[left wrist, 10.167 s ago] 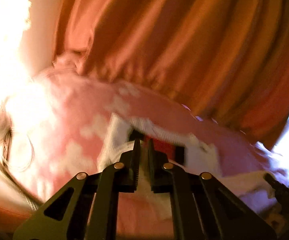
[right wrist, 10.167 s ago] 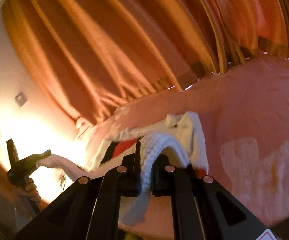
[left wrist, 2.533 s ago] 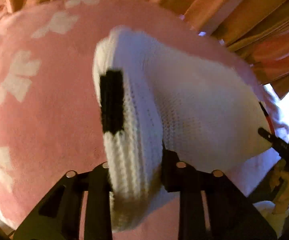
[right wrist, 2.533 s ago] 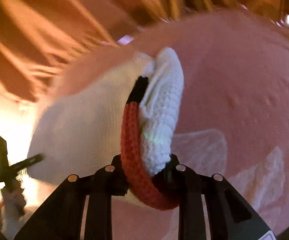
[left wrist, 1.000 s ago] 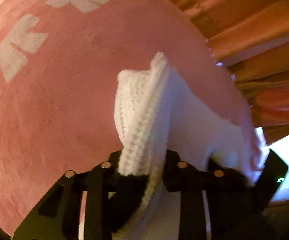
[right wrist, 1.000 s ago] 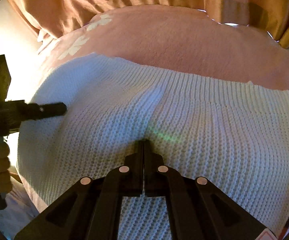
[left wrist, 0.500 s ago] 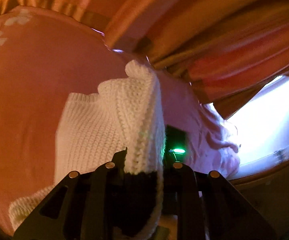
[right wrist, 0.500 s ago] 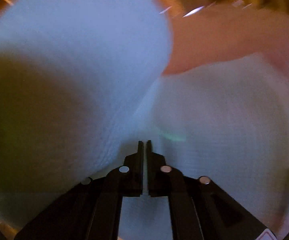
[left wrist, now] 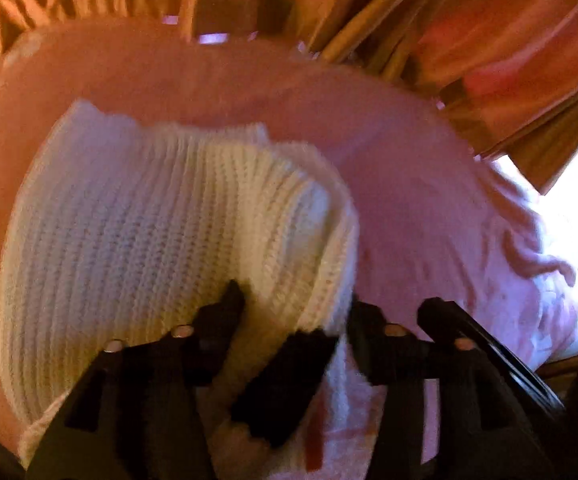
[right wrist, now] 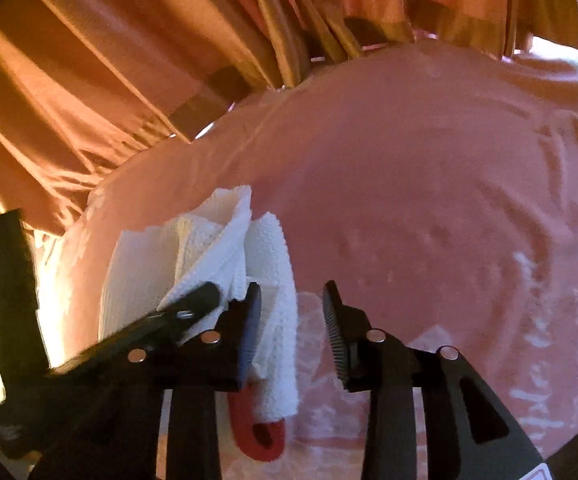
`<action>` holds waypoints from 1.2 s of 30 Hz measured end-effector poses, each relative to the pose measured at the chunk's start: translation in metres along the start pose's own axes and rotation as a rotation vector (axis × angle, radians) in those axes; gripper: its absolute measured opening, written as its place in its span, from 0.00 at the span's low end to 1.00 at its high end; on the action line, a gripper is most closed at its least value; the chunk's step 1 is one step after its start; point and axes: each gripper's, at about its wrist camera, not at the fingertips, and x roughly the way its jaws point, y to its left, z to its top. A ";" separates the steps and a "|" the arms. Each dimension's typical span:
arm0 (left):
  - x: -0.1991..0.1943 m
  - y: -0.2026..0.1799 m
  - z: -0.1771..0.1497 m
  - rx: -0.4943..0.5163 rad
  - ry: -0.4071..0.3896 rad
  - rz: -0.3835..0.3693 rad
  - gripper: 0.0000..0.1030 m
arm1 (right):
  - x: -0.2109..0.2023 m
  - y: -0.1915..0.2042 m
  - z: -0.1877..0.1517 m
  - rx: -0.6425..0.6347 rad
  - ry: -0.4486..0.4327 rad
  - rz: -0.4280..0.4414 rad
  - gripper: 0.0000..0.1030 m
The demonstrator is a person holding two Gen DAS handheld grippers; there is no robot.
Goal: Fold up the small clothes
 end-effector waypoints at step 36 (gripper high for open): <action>-0.085 0.153 -0.023 0.181 -0.076 -0.028 0.88 | -0.008 0.061 -0.017 -0.183 -0.002 0.011 0.27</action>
